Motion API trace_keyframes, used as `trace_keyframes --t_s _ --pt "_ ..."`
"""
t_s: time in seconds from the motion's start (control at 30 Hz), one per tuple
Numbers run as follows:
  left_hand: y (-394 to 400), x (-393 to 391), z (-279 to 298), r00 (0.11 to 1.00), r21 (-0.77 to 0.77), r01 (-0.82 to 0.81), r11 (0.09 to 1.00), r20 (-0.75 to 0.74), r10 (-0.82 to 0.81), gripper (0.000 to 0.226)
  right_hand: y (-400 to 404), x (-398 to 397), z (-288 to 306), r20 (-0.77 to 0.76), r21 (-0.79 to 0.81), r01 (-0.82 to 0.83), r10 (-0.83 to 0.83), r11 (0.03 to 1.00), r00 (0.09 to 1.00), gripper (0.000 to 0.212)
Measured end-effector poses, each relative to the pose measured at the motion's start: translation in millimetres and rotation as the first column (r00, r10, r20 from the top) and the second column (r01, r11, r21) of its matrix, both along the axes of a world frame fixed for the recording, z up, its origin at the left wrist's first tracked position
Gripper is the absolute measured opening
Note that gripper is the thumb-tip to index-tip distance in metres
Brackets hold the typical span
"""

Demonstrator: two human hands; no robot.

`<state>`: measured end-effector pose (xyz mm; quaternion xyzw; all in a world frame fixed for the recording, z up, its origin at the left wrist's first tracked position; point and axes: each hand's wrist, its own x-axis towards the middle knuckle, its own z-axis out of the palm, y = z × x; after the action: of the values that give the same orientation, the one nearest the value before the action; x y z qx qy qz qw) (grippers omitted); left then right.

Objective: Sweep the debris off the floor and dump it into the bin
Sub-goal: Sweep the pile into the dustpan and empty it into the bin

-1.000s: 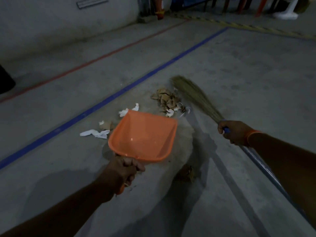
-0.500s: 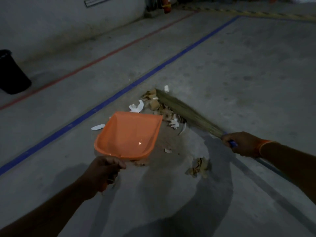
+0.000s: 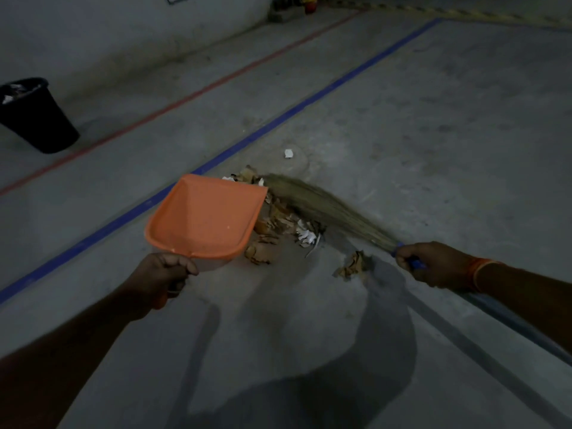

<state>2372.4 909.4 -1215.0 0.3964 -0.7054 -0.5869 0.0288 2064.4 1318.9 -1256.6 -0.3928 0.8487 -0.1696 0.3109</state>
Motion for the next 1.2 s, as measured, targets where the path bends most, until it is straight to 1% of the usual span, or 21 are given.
trace_keyframes --t_s 0.13,0.23,0.33,0.43,0.5,0.53,0.57,0.6,0.63,0.67,0.7,0.77,0.87,0.93,1.0,1.07,1.1,1.17,1.2 --pt "3.9 8.4 6.0 0.999 -0.037 0.022 0.999 0.044 -0.020 0.024 25.1 26.3 8.8 -0.001 -0.063 0.099 -0.100 0.993 0.995 0.020" --pt "1.0 13.4 7.1 0.993 -0.066 0.057 0.996 0.104 -0.050 0.025 53.0 51.4 7.5 -0.006 -0.128 0.177 -0.180 0.976 0.984 0.023" --pt "-4.9 19.3 7.4 0.987 -0.088 0.089 0.992 0.141 -0.076 0.024 84.6 80.2 -2.7 0.007 -0.121 0.280 -0.281 0.952 0.960 0.034" --pt "-5.7 23.8 8.8 0.985 -0.069 0.107 0.992 0.143 -0.096 0.023 104.3 115.1 -19.5 0.036 -0.121 0.404 -0.403 0.907 0.914 0.045" --pt "-4.6 25.9 9.8 0.984 -0.059 0.119 0.991 0.139 -0.109 0.022 107.6 141.2 -31.7 0.007 -0.122 0.414 -0.417 0.902 0.909 0.062" --pt "-5.2 27.3 9.9 0.984 -0.060 0.122 0.991 0.140 -0.112 0.022 107.8 153.6 -37.6 0.004 -0.126 0.413 -0.416 0.902 0.910 0.067" --pt "-6.3 29.1 9.5 0.983 -0.062 0.128 0.990 0.143 -0.118 0.022 106.9 165.3 -45.6 0.003 -0.144 0.413 -0.417 0.899 0.909 0.067" --pt "-7.7 30.7 8.8 0.981 -0.069 0.135 0.988 0.149 -0.124 0.023 103.8 174.2 -51.6 -0.001 -0.159 0.413 -0.418 0.897 0.908 0.061" --pt "-10.6 32.4 6.7 0.979 -0.073 0.142 0.987 0.158 -0.129 0.025 98.1 181.7 -56.0 0.006 -0.179 0.402 -0.408 0.898 0.913 0.050" --pt "-13.1 34.2 5.2 0.978 -0.078 0.145 0.986 0.163 -0.131 0.026 91.4 185.9 -61.2 -0.001 -0.198 0.368 -0.376 0.909 0.927 0.038" --pt "-15.2 36.1 4.0 0.976 -0.081 0.150 0.985 0.171 -0.135 0.026 83.2 188.1 -65.2 -0.003 -0.209 0.338 -0.347 0.918 0.938 0.032" --pt "-19.3 40.3 3.3 0.976 -0.088 0.157 0.984 0.169 -0.140 0.028 61.7 186.7 -67.0 0.022 -0.192 0.283 -0.284 0.940 0.959 0.029" --pt "-23.4 47.1 5.4 0.976 -0.097 0.163 0.982 0.162 -0.146 0.034 29.0 173.7 -70.5 -0.003 -0.167 0.211 -0.214 0.963 0.977 0.028" --pt "-22.6 51.7 8.5 0.978 -0.095 0.142 0.985 0.170 -0.125 0.028 10.0 168.3 -72.4 -0.005 -0.142 0.201 -0.204 0.969 0.979 0.025" --pt "-20.4 55.5 9.7 0.982 -0.081 0.115 0.990 0.156 -0.101 0.024 -8.4 168.5 -71.5 -0.024 -0.121 0.175 -0.179 0.977 0.984 0.027" --pt "-21.7 59.6 6.9 0.987 -0.066 0.099 0.993 0.135 -0.089 0.024 -25.1 171.8 -70.8 -0.006 -0.115 0.193 -0.195 0.975 0.981 0.021" --pt "-23.3 61.8 4.8 0.987 -0.069 0.097 0.993 0.133 -0.087 0.024 -33.4 173.9 -69.6 0.014 -0.103 0.206 -0.206 0.973 0.979 0.024" --pt "-29.0 65.9 -0.6 0.986 -0.089 0.091 0.992 0.147 -0.077 0.024 -50.9 175.6 -64.3 0.036 -0.087 0.209 -0.206 0.974 0.978 0.020" --pt "-30.7 67.2 -2.1 0.986 -0.100 0.088 0.991 0.153 -0.072 0.024 -58.6 174.8 -60.9 0.063 -0.102 0.222 -0.217 0.970 0.974 0.022"
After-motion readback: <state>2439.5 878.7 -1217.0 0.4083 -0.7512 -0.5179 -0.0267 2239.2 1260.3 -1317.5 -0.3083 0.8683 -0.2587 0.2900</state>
